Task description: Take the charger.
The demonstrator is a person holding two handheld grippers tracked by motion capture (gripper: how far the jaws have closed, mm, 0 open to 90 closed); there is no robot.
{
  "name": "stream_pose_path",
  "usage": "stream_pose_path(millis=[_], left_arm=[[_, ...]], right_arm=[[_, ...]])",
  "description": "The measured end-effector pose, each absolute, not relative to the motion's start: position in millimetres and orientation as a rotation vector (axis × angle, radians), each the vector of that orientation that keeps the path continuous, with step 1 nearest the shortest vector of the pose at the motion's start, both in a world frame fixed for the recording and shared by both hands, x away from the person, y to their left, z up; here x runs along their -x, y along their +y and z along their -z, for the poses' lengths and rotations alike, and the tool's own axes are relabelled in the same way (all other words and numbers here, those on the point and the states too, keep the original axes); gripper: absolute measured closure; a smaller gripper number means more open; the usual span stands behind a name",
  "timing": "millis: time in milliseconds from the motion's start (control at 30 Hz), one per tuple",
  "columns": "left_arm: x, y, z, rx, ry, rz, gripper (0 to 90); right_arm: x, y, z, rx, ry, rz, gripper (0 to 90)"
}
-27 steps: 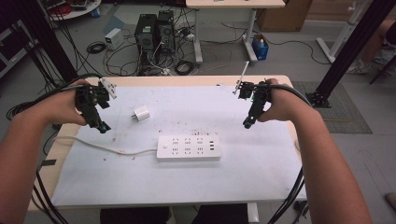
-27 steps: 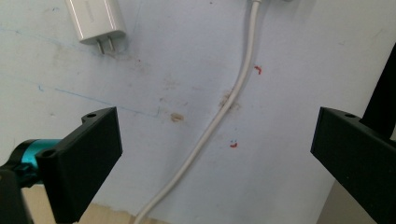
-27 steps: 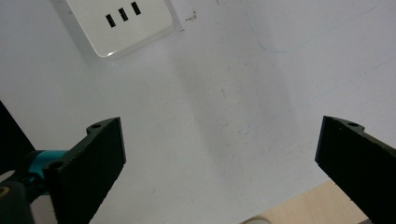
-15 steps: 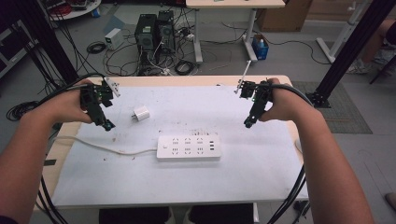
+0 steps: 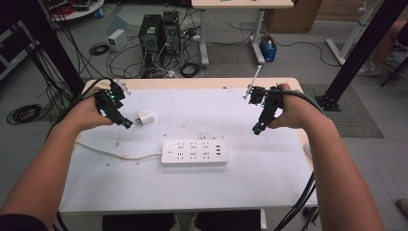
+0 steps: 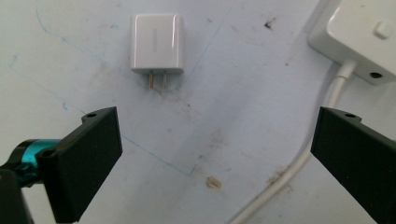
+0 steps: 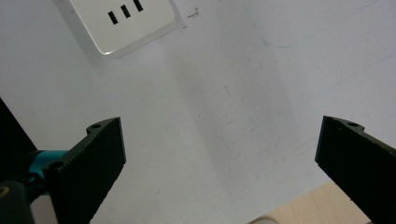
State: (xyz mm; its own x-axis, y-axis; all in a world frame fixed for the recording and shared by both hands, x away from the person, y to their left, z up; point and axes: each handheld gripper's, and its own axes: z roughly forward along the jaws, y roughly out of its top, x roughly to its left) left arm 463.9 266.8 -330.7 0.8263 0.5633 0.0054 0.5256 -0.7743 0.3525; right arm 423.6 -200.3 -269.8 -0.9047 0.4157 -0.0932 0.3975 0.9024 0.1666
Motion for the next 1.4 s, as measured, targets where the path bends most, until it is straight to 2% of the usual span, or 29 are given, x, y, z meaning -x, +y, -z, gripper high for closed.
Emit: stream_pose_path(millis=[333, 600, 1067, 1300, 1400], left_arm=[[-488, 265, 368, -2.597, 0.914, -0.17, 2.0], [-501, 262, 384, -2.53, 0.952, -0.203, 2.0], [-513, 248, 403, -2.531, 0.895, -0.262, 2.0], [-517, 251, 407, -2.507, 0.917, -0.226, 13.3], [-518, 250, 409, -2.511, 0.916, -0.225, 13.8]], right_arm=[[-430, -193, 279, -0.613, 2.958, -0.21, 1.1], [-428, -194, 278, -0.617, 2.94, -0.207, 1.1], [-421, -200, 275, -0.622, 2.904, -0.207, 1.1], [-419, -204, 272, -0.632, 2.892, -0.223, 1.1], [-419, -205, 272, -0.637, 2.888, -0.221, 1.1]])
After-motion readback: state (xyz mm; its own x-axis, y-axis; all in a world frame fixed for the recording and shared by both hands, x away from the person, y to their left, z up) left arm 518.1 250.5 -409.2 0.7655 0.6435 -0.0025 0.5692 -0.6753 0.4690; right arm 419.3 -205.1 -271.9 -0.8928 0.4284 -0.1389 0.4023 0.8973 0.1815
